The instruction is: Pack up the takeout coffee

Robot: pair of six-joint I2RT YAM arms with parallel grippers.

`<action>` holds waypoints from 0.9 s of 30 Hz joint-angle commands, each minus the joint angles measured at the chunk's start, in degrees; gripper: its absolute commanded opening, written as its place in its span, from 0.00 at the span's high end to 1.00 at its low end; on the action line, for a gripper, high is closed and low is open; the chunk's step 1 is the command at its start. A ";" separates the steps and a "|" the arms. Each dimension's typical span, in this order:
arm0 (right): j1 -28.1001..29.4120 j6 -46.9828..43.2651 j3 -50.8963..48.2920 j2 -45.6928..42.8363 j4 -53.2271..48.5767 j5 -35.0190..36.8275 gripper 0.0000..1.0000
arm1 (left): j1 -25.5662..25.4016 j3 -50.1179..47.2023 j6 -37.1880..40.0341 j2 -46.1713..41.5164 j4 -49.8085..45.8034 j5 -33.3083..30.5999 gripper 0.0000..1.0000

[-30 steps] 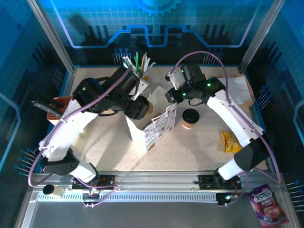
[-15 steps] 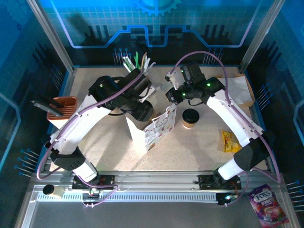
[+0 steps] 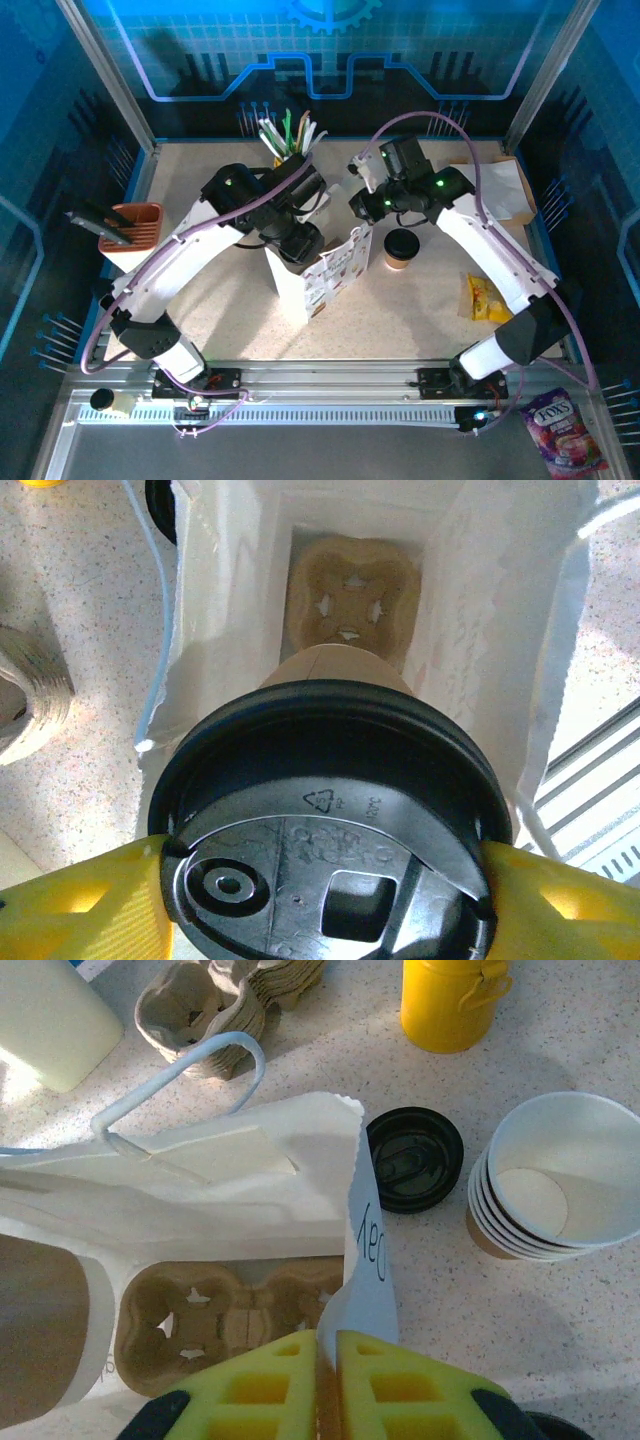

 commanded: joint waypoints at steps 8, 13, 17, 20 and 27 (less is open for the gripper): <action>1.25 2.19 -2.80 -3.69 1.49 1.03 0.80 | 2.05 -1.25 1.71 0.22 -0.17 2.13 0.41; 1.24 1.93 -0.98 -2.44 1.49 0.90 0.76 | 2.05 1.01 3.62 1.89 -1.51 2.10 0.42; 1.20 1.53 -0.77 -1.39 1.20 1.24 0.76 | 2.10 2.20 5.46 2.72 -2.05 2.19 0.42; 1.25 1.24 -0.88 -0.51 0.63 1.53 0.78 | 2.11 3.11 6.86 3.72 -2.98 2.37 0.42; 1.16 0.78 -1.03 -0.42 0.62 1.52 0.82 | 2.04 4.70 8.70 5.07 -4.37 2.86 0.43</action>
